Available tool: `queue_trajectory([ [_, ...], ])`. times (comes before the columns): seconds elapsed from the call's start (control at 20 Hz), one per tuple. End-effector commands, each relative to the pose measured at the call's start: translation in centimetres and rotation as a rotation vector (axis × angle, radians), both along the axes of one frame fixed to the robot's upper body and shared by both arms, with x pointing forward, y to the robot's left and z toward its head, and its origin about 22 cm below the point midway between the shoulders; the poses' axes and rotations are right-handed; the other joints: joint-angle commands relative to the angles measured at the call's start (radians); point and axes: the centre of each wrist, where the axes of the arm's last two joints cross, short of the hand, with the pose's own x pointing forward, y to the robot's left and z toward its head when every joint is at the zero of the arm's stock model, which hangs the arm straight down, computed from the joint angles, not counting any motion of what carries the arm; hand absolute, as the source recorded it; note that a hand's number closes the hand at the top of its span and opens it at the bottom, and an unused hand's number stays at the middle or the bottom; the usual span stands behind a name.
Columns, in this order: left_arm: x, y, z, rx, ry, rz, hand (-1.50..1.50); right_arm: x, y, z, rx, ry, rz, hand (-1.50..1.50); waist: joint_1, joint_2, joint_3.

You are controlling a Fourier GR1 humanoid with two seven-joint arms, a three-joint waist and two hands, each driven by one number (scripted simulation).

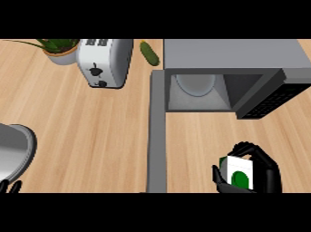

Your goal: Pick up the milk, place it into the microwave and close the microwave

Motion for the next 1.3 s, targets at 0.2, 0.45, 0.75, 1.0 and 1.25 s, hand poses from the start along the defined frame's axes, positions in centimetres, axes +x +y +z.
queue_trajectory([
  [0.2, -0.9, 0.8, 1.0, 0.003, 0.022, 0.007, -1.50, 2.8, 3.4, 3.3, 0.063, -0.030, 0.026, 1.50, 0.014, 0.004, 0.001],
  [0.45, 1.5, -0.4, -0.4, 0.000, -0.001, 0.009, -1.50, 4.6, 5.8, 3.5, -0.045, -0.002, 0.007, 1.50, 0.013, 0.005, 0.001],
  [0.75, -0.2, 1.8, -0.8, 0.001, 0.005, 0.019, -1.50, 10.2, 6.4, 3.7, -0.057, 0.041, -0.014, 1.50, 0.021, 0.007, 0.001],
  [1.0, 0.8, 2.2, -0.2, 0.016, 0.010, 0.027, -1.50, 12.0, 6.9, 1.2, -0.167, 0.110, -0.082, 1.50, 0.025, 0.009, 0.002],
  [1.25, -0.2, 4.1, 0.4, 0.008, 0.008, 0.022, -1.50, 15.6, 7.0, 1.9, -0.100, 0.151, -0.105, 1.50, 0.025, 0.008, 0.002],
])
